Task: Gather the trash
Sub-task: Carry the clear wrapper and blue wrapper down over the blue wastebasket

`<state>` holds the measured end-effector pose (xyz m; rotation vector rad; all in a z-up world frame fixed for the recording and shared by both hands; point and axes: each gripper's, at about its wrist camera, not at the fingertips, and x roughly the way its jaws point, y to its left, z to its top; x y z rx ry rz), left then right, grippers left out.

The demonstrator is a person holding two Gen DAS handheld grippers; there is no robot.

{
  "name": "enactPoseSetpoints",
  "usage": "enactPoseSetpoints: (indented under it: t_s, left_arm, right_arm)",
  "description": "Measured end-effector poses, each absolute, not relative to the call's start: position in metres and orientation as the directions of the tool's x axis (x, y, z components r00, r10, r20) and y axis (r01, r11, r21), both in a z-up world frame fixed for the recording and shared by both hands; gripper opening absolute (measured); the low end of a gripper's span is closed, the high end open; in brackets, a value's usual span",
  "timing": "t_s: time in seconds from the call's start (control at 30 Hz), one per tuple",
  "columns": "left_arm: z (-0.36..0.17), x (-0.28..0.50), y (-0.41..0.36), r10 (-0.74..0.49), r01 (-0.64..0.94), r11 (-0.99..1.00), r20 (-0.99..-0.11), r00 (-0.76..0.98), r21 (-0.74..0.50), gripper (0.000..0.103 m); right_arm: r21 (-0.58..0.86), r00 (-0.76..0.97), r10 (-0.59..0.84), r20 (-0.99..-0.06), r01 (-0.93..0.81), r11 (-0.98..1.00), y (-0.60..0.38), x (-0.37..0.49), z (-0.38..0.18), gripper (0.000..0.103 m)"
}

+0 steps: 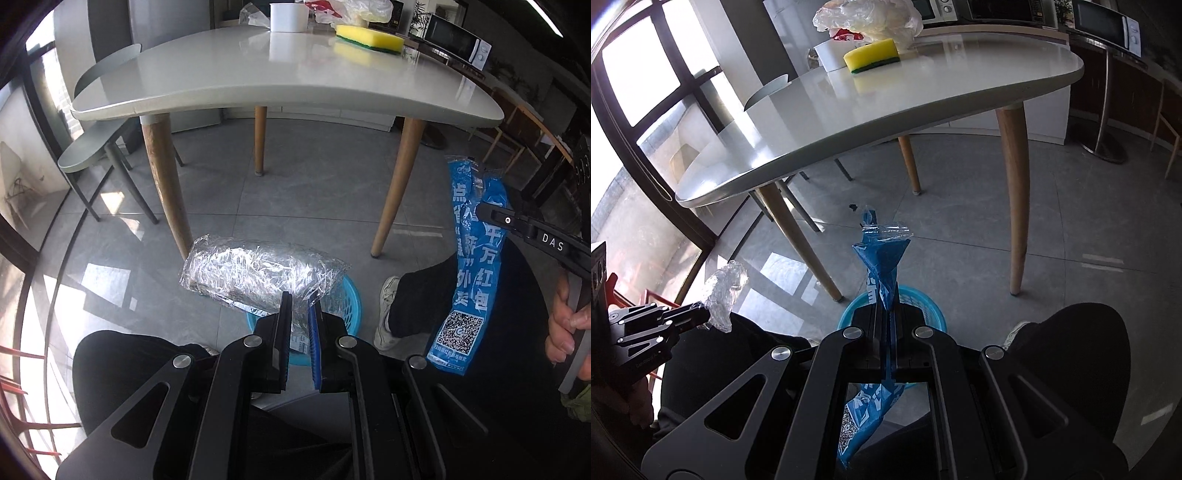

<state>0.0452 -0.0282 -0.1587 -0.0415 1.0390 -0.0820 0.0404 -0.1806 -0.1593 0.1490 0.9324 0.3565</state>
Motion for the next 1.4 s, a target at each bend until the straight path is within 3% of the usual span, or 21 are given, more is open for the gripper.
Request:
enactPoseSetpoints:
  t_s: [0.27,0.73,1.4]
  left_arm:
    - [-0.195,0.063,-0.03,-0.118,0.072,0.993,-0.878,0.464,-0.096,0.008]
    - [-0.252,0.106,-0.01,-0.23,0.027,0.971,-0.899,0.373,-0.238,0.008]
    - [-0.313,0.15,-0.021,-0.214,0.0,0.975,-0.944,0.252,-0.222,0.008]
  right_arm:
    - [0.287,0.524,0.316,-0.791,-0.138,0.948,-0.181,0.064,-0.199,0.001]
    - [0.297,0.447,0.301,-0.842,-0.081,0.951,-0.161,0.109,-0.261,0.001]
    - [0.228,0.306,0.254,-0.917,-0.12,0.966,-0.118,0.158,-0.342,0.001]
